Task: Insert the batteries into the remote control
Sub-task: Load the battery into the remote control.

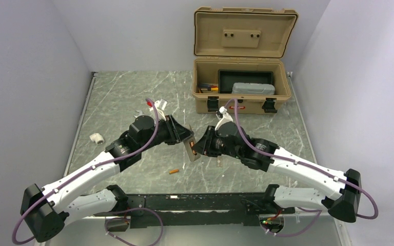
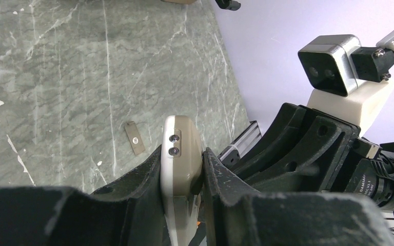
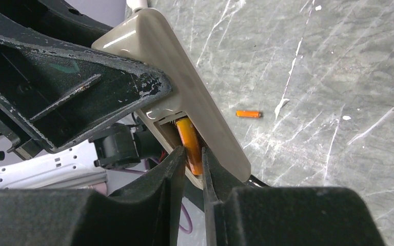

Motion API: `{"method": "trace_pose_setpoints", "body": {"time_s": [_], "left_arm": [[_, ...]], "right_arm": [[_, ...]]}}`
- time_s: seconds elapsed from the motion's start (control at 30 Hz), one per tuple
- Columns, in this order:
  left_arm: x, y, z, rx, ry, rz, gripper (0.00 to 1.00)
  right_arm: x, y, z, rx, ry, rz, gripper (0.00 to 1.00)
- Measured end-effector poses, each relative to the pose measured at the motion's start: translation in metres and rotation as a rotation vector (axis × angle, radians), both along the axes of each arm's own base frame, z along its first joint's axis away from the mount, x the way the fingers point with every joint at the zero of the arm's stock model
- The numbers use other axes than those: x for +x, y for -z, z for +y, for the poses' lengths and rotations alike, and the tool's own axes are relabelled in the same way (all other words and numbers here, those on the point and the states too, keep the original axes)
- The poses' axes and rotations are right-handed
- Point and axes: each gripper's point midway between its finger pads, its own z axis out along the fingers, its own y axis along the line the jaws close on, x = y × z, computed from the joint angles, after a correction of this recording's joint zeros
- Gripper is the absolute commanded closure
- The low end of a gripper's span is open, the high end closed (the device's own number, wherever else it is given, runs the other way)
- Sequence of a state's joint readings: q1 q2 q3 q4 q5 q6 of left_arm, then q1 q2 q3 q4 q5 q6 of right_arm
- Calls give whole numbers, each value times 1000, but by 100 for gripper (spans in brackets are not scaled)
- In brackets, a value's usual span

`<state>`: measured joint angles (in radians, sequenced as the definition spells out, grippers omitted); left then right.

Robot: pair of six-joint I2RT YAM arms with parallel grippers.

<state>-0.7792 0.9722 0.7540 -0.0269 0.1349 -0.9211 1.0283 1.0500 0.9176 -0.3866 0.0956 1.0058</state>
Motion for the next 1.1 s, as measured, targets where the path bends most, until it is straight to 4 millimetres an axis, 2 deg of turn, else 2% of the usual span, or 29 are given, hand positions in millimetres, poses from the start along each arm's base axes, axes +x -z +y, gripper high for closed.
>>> {"method": "trace_pose_setpoints", "body": {"time_s": [0.13,0.33,0.4,0.77,0.8,0.87,0.93,1.1], "left_arm": [[1,3,2,13,-5,-1,100],[2,8,4,34,-14,1,100],[2,9,5,41,-15,4,100],[-1,9,3,37,2,5,100],[-1,9,2,37,5,4,100],[-1,9,2,38,6,3,100],[-1,9,1,38,7,2,100],[0,9,0,28,9,-11,100]], "right_arm": [[1,4,3,-11,-2,4,76],[4,8,6,-40,-15,-3,96],[4,8,6,-47,-26,-13,100],[3,3,3,-61,-62,-74,100],[4,3,2,-62,-61,-78,99],[4,3,2,-61,-59,-81,84],[3,4,1,-55,-58,-81,76],[-1,3,0,-13,-66,-89,72]]}}
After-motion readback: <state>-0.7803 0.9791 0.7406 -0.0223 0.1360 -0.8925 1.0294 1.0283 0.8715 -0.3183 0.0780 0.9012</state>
